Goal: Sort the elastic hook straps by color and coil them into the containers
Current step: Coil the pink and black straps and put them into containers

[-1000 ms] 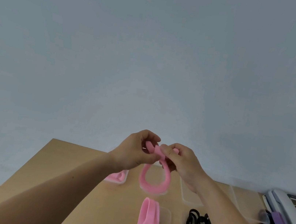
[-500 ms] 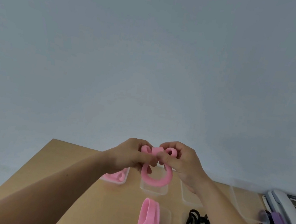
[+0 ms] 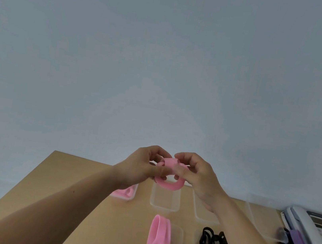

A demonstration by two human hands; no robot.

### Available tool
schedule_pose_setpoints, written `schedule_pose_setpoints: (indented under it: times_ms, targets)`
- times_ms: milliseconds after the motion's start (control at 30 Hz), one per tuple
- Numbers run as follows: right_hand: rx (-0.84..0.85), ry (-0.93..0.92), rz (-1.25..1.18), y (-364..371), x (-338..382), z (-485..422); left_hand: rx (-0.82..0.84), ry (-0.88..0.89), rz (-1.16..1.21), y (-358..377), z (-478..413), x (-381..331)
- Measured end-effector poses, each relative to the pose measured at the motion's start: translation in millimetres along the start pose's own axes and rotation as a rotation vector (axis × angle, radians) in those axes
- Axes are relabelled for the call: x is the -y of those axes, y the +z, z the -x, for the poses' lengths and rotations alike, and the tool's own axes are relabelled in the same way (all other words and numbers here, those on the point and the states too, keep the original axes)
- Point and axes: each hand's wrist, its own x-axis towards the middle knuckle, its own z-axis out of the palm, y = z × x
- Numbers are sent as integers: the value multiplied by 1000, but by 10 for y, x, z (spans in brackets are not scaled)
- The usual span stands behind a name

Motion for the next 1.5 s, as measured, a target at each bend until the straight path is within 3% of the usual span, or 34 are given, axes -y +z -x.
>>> schedule_pose_setpoints:
  times_ms: [333,433,600,800,1067,1233,1500]
  targets:
    - [8,122,11,41,25,-19,-29,79,-299,80,5,10]
    - [-18,78,-19,36,40,-17,-49,76,-240,98,30,20]
    - [-61,41,-65,5,28,-14,-1,-22,53,2,19,42]
    - [-161,60,-147,2,-3,-44,-64,43,101,16,18,130]
    - [-257,84,-208,67,-1,-100,-337,200,-154,156,-13,176]
    - [-252,81,-229,71,16,-128,-246,245,-173,78,1,203]
    - [-222,91,-224,119,26,-163,-291,172,-76,26,0,225]
